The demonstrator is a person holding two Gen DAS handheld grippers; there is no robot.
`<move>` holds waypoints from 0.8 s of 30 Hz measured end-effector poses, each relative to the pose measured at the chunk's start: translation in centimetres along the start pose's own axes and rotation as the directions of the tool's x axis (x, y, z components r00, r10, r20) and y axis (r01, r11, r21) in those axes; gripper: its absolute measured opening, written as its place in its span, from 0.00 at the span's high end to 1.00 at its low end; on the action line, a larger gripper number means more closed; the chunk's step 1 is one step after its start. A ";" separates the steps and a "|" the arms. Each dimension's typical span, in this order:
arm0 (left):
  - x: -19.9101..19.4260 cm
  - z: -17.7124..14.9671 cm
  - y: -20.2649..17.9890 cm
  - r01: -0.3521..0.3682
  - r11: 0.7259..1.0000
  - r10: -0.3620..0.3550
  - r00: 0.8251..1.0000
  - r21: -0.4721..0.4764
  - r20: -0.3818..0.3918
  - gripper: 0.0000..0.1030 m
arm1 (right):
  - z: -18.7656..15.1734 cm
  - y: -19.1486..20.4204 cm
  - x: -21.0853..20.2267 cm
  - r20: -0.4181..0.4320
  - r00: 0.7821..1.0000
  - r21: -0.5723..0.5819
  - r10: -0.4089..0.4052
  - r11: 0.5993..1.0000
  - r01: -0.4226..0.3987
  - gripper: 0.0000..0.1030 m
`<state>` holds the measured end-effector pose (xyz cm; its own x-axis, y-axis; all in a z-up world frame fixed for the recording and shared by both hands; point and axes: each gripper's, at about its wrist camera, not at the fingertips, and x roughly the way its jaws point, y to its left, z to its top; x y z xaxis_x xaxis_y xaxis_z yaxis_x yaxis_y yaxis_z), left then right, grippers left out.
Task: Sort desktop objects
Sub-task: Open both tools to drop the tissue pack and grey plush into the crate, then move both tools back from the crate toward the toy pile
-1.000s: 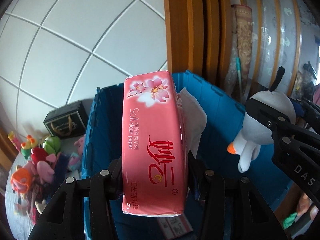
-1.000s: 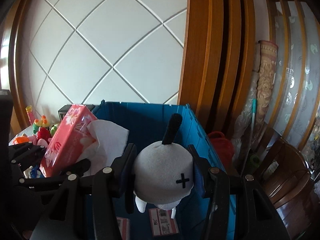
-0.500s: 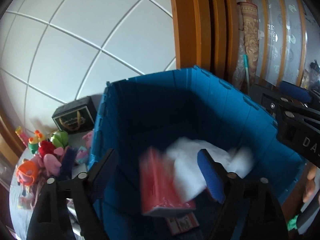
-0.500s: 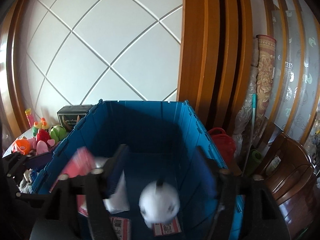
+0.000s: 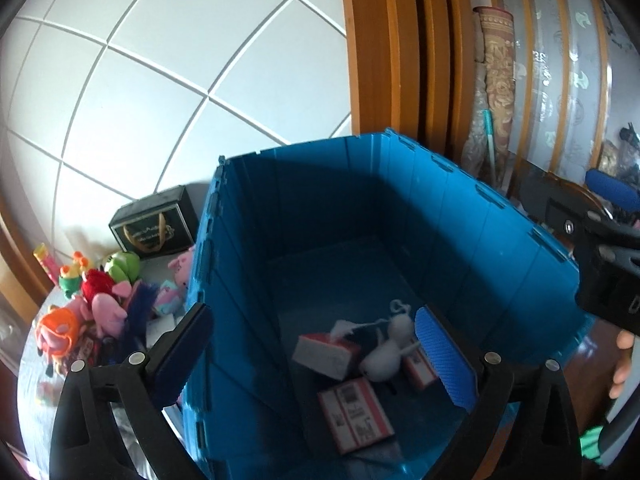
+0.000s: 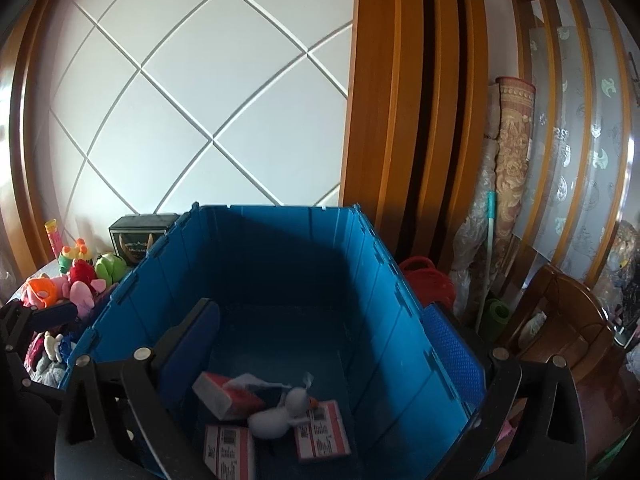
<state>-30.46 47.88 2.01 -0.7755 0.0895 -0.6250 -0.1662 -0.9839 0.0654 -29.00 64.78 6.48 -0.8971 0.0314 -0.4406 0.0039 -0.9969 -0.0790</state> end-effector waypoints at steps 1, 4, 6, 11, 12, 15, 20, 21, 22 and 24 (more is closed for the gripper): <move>-0.1 -0.2 0.0 0.003 1.000 -0.003 1.000 -0.001 -0.003 0.01 | -0.4 0.0 -0.2 -0.008 1.000 -0.005 -0.001 1.000 0.001 0.00; -0.4 -0.9 -0.1 0.012 1.000 -0.012 1.000 -0.003 -0.010 0.01 | -1.4 -0.1 -0.8 -0.030 1.000 -0.015 -0.004 1.000 0.004 0.00; -0.6 -1.4 -0.2 0.019 1.000 -0.019 1.000 -0.003 -0.015 0.01 | -2.3 -0.3 -1.1 -0.044 0.999 -0.006 -0.003 1.000 0.003 0.00; -1.2 -2.1 -0.3 0.028 1.000 -0.028 0.999 -0.004 -0.016 0.01 | -3.8 -0.7 -1.7 -0.073 0.997 0.016 -0.004 1.000 0.005 0.00; -1.4 -2.2 -0.3 0.030 1.000 -0.030 0.999 -0.004 -0.015 0.01 | -3.9 -0.7 -1.8 -0.075 0.997 0.018 -0.005 1.000 0.006 0.00; -1.8 -2.5 -0.3 0.035 0.999 -0.035 0.999 -0.006 -0.011 0.01 | -4.4 -0.9 -2.3 -0.080 0.997 0.029 -0.008 1.000 0.010 0.00; -2.4 -3.1 0.0 0.040 0.999 -0.040 0.999 -0.005 -0.007 0.01 | -5.0 -0.8 -2.8 -0.093 0.996 0.042 -0.005 0.999 0.009 0.00; -2.5 -3.2 0.1 0.040 0.999 -0.040 0.999 -0.005 -0.006 0.01 | -5.1 -0.7 -2.9 -0.095 0.995 0.043 -0.004 0.999 0.008 0.00; -2.7 -3.3 0.3 0.040 0.999 -0.040 0.999 -0.005 -0.005 0.01 | -5.2 -0.6 -3.0 -0.096 0.995 0.045 -0.003 0.999 0.007 0.00; -2.9 -3.5 0.7 0.039 0.999 -0.039 0.999 -0.009 -0.002 0.01 | -5.3 -0.3 -3.1 -0.099 0.995 0.048 0.000 0.999 0.005 0.00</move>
<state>-26.15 46.36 1.15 -0.7674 0.1274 -0.6283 -0.1910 -0.9810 0.0343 -23.89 65.35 3.16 -0.8492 0.0389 -0.5267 -0.0220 -0.9990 -0.0382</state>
